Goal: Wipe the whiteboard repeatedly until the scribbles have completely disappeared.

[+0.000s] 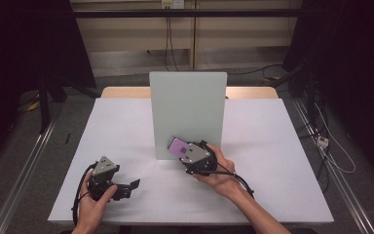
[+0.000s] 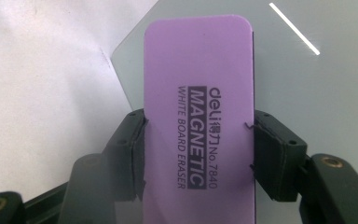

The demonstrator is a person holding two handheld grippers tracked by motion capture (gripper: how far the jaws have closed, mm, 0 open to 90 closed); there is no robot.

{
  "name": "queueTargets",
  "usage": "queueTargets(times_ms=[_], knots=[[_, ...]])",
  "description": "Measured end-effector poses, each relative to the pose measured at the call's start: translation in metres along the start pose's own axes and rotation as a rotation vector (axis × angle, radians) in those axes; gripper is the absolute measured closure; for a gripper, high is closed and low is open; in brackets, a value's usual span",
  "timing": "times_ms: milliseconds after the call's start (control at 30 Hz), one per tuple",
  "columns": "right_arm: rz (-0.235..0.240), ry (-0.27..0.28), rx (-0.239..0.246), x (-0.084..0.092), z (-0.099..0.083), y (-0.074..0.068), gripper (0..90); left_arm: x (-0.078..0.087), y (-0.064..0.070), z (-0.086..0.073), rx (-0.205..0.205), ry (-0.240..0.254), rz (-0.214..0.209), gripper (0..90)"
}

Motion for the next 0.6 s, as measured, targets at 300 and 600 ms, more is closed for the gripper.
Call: queueTargets(times_ms=[300,600], knots=[[-0.034,0.038,-0.031,0.007,0.013,0.017,41.7,0.000,0.000,0.000,-0.001,-0.001,0.002,5.5],[-0.057,0.053,-0.025,0.004,0.020,0.019,41.7,0.000,0.000,0.000,-0.004,-0.001,0.002,5.5]])
Point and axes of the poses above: each handheld gripper's, and its own axes: x roughly backward along the jaws, z roughly out of its top, y roughly to its right, the point moved 3 cm from there along -x, roughly forward along the jaws, and after that the axes turned 5 degrees about y, right-handed, at the moved point
